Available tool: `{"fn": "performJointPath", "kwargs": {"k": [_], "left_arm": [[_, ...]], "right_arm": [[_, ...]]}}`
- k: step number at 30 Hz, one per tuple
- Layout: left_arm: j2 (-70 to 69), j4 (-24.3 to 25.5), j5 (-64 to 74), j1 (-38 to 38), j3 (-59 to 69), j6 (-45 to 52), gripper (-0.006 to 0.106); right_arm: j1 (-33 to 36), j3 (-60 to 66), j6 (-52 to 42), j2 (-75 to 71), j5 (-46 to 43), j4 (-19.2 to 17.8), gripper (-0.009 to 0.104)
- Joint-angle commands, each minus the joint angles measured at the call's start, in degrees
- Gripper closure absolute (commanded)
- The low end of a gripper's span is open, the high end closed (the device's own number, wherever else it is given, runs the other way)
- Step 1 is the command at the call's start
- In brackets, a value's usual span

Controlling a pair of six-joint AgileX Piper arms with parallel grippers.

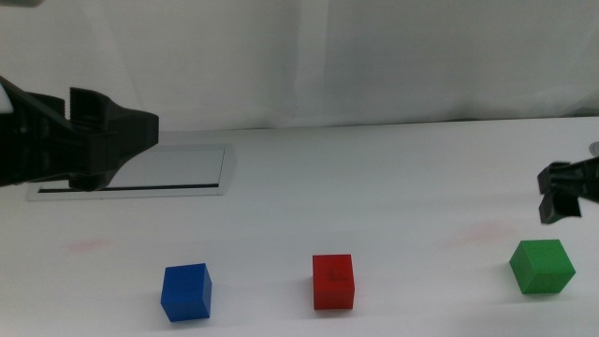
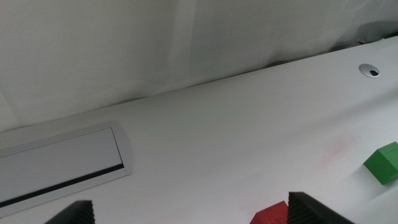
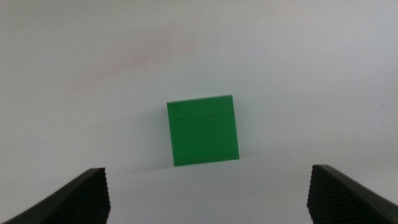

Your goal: Stack red cubes first, then green, then blue cubes in a specific spot.

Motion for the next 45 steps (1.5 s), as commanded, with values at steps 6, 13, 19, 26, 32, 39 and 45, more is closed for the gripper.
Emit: {"fn": "performJointPath", "kwargs": {"k": [6, 13, 19, 26, 32, 39, 45], "left_arm": [[-0.16, -0.66, -0.01, -0.55, 0.18, -0.34, 0.023], [-0.16, -0.66, -0.01, -0.55, 0.18, -0.34, 0.023], [-0.16, -0.81, -0.01, -0.55, 0.18, -0.34, 0.025], [-0.16, -0.81, 0.41, -0.55, 0.18, -0.34, 0.025], [-0.16, -0.81, 0.62, -0.55, 0.18, -0.34, 0.025], [-0.16, -0.81, 0.87, -0.55, 0.18, -0.34, 0.025], [-0.16, -0.81, 0.87, -0.55, 0.18, -0.34, 0.025]], "right_arm": [[0.20, 4.07, -0.80, 4.75, -3.58, -0.31, 0.009], [0.20, 10.06, -0.80, 6.12, -11.94, -0.31, 0.009], [0.20, 10.85, -0.80, 9.90, -15.63, -0.95, 0.009], [0.20, 10.85, -0.80, 15.34, -19.70, -1.76, 0.009], [0.20, 10.85, -0.80, 19.09, -21.96, -3.17, 0.010], [0.20, 10.85, -0.80, 19.59, -23.58, -3.80, 0.034], [0.30, 9.51, -0.80, 18.74, -21.40, -4.08, 0.097]]}}
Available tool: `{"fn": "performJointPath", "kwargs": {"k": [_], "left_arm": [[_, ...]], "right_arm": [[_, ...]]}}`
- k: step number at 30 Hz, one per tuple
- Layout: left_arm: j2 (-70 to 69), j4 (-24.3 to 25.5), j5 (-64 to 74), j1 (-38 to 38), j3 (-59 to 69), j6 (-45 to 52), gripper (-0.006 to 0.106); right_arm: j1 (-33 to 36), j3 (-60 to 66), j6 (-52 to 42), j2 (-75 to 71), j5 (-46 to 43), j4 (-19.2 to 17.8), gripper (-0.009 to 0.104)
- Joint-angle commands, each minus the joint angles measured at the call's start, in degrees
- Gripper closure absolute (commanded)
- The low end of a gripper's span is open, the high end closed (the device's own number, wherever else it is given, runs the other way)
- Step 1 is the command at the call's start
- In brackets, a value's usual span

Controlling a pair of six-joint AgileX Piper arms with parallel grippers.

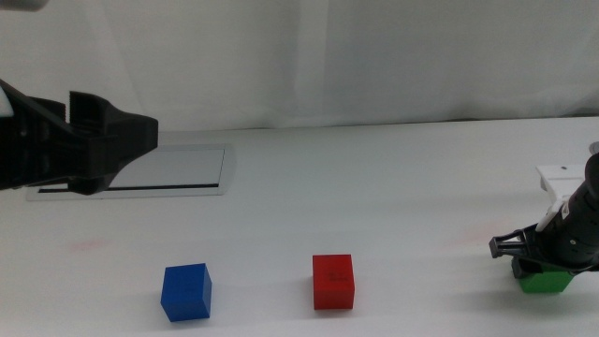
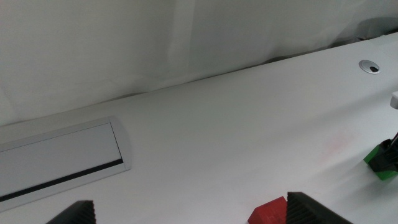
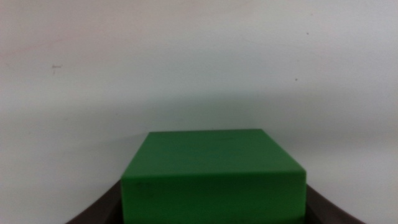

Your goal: Stack red cubes first, then green, then blue cubes in a specific spot.

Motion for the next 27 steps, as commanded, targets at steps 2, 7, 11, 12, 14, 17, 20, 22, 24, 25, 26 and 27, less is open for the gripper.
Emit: {"fn": "performJointPath", "kwargs": {"k": [2, 7, 11, 12, 14, 17, 20, 22, 24, 25, 26, 27], "left_arm": [[-0.16, -0.81, 0.18, -0.55, 0.18, -0.23, 0.025], [-0.16, -0.81, 0.18, -0.55, 0.18, -0.23, 0.025], [-0.16, -0.81, 0.18, -0.55, 0.18, -0.23, 0.025], [-0.16, -0.81, 0.18, -0.55, 0.18, -0.23, 0.025], [-0.16, -0.81, 0.18, -0.55, 0.18, -0.23, 0.025], [-0.16, -0.81, 0.18, -0.55, 0.18, -0.23, 0.025], [-0.16, -0.81, 0.18, -0.55, 0.18, -0.23, 0.025], [-0.16, -0.81, 0.18, -0.55, 0.18, -0.23, 0.025], [-0.16, -0.81, 0.32, -0.55, 0.18, -0.23, 0.025], [-0.16, -0.81, 0.44, -0.55, 0.18, -0.23, 0.025], [-0.16, -0.81, 0.76, -0.55, 0.18, -0.23, 0.025], [-0.16, -0.81, 1.05, -0.55, 0.18, -0.23, 0.025]], "right_arm": [[0.30, -2.40, -0.23, -2.28, 2.40, 0.30, 0.097], [2.19, -9.89, 1.15, -8.15, 8.59, 2.34, 0.097], [7.73, -18.41, 6.14, -10.79, 17.44, 2.43, 0.097], [9.64, -20.81, 7.76, -10.82, 19.93, 2.43, 0.097], [13.35, -24.67, 11.42, -10.82, 23.50, 2.43, 0.097], [20.17, -28.53, 18.24, -10.46, 25.28, 0.87, 0.097], [25.94, -29.81, 25.18, -9.14, 27.08, -0.11, 0.097], [29.18, -29.81, 27.69, -7.85, 27.80, -0.24, 0.097], [32.16, -29.81, 30.17, -6.05, 27.80, -0.24, 0.097], [33.42, -29.81, 31.09, -5.11, 27.69, -0.13, 0.097], [34.55, -29.81, 32.13, -4.16, 27.69, 0.09, 0.097], [35.61, -29.81, 32.98, -3.20, 27.40, 0.22, 0.097]]}}
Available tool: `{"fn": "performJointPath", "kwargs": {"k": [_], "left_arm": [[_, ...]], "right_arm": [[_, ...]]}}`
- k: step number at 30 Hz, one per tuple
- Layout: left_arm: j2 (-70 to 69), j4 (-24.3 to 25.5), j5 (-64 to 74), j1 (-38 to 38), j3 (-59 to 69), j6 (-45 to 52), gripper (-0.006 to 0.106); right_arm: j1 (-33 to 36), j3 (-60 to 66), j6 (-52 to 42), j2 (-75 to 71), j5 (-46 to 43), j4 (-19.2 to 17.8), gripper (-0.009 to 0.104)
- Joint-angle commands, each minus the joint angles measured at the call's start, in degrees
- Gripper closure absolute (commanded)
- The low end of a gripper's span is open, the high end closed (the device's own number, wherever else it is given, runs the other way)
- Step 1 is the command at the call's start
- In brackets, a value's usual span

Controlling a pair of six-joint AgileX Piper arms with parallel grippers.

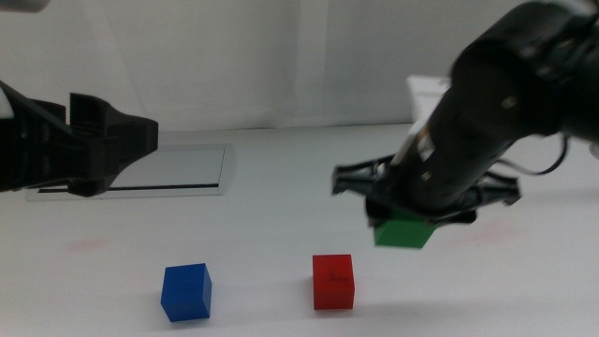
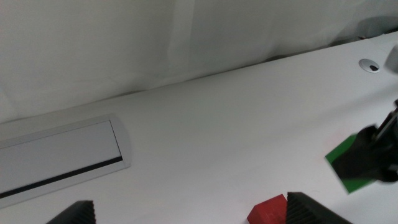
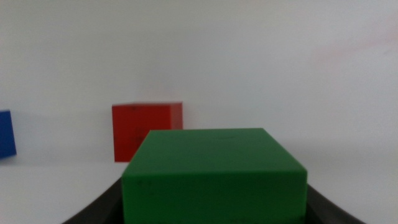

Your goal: Stack red cubes first, then green, then blue cubes in a specific spot.

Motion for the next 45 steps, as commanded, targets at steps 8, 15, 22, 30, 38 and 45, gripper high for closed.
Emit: {"fn": "performJointPath", "kwargs": {"k": [8, 15, 22, 30, 38, 45], "left_arm": [[-0.16, -0.81, 3.39, -0.55, 0.18, -0.13, 0.025], [-0.16, -0.90, 3.51, -0.55, 0.18, -0.13, 0.025], [-0.16, -0.90, 3.51, -0.55, 0.18, -0.13, 0.025], [-0.16, -0.90, 3.51, -0.55, 0.18, -0.13, 0.025], [-0.16, -0.90, 3.51, -0.55, 0.18, -0.13, 0.025], [-0.16, -0.90, 3.78, -0.55, 0.18, -0.13, 0.025]], "right_arm": [[6.08, -4.63, 5.50, 8.17, -1.35, 1.05, 0.097], [6.18, -9.56, 5.50, 12.38, 1.76, 0.13, 0.097], [6.18, -9.54, 5.50, 16.30, 0.59, 0.17, 0.097], [6.08, -9.57, 5.50, 19.31, -1.12, -1.29, 0.097], [6.00, -9.67, 6.85, 21.14, -3.37, -2.13, 0.097], [6.00, -9.67, 7.14, 22.15, -3.52, -2.64, 0.097]]}}
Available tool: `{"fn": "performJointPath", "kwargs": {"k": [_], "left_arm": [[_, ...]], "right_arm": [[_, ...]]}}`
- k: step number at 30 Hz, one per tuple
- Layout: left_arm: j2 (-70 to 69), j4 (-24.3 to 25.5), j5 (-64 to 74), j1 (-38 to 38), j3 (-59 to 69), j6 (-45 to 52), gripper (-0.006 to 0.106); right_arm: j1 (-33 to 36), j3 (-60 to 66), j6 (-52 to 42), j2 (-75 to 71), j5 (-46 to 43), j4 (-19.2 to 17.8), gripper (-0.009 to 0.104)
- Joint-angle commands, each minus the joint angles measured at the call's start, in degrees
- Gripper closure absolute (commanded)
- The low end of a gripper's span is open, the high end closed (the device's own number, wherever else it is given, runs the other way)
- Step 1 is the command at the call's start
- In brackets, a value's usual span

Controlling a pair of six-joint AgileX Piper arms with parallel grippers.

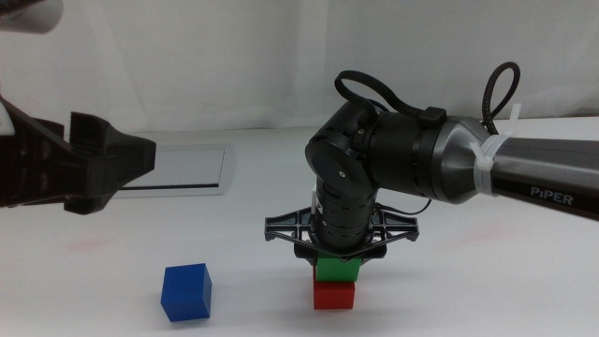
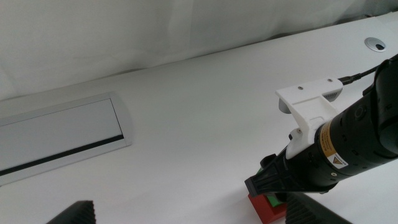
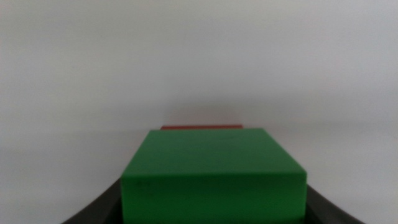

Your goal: Stack red cubes first, then green, then blue cubes in a specific spot.

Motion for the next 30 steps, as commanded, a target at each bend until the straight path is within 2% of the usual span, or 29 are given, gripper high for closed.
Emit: {"fn": "performJointPath", "kwargs": {"k": [1, 13, 17, 19, 24, 26, 28, 30], "left_arm": [[-0.16, -0.60, 0.00, -0.55, 0.18, -0.13, 0.025], [-0.16, -0.60, 0.00, -0.55, 0.18, -0.13, 0.025], [-0.16, -0.60, 0.00, -0.55, 0.18, -0.13, 0.025], [-0.16, -0.60, 0.00, -0.55, 0.18, -0.13, 0.025], [-0.16, -0.60, 0.00, -0.55, 0.18, -0.13, 0.025], [-0.16, -0.60, 0.00, -0.55, 0.18, -0.13, 0.025], [-0.16, -0.60, 0.00, -0.55, 0.18, -0.13, 0.025], [-0.16, -0.60, 0.00, -0.55, 0.18, -0.13, 0.025]], "right_arm": [[-0.15, -0.46, 0.26, 0.48, -0.15, -0.93, 0.097], [-0.15, -0.46, 0.14, 1.88, -0.84, 1.90, 0.096], [-0.15, -0.46, -1.73, 1.88, -0.38, 4.09, 0.082], [-0.15, -0.46, -2.00, 1.88, -0.50, 4.28, 0.071], [-0.15, -0.49, -2.92, 1.88, -0.50, 5.72, 0.026], [-0.15, -0.70, -2.92, 1.88, -0.50, 5.87, 0.012], [-0.15, -0.83, -2.92, 1.88, -0.50, 5.87, 0.005], [-0.15, -0.95, -2.92, 1.76, -0.50, 5.87, 0.004]]}}
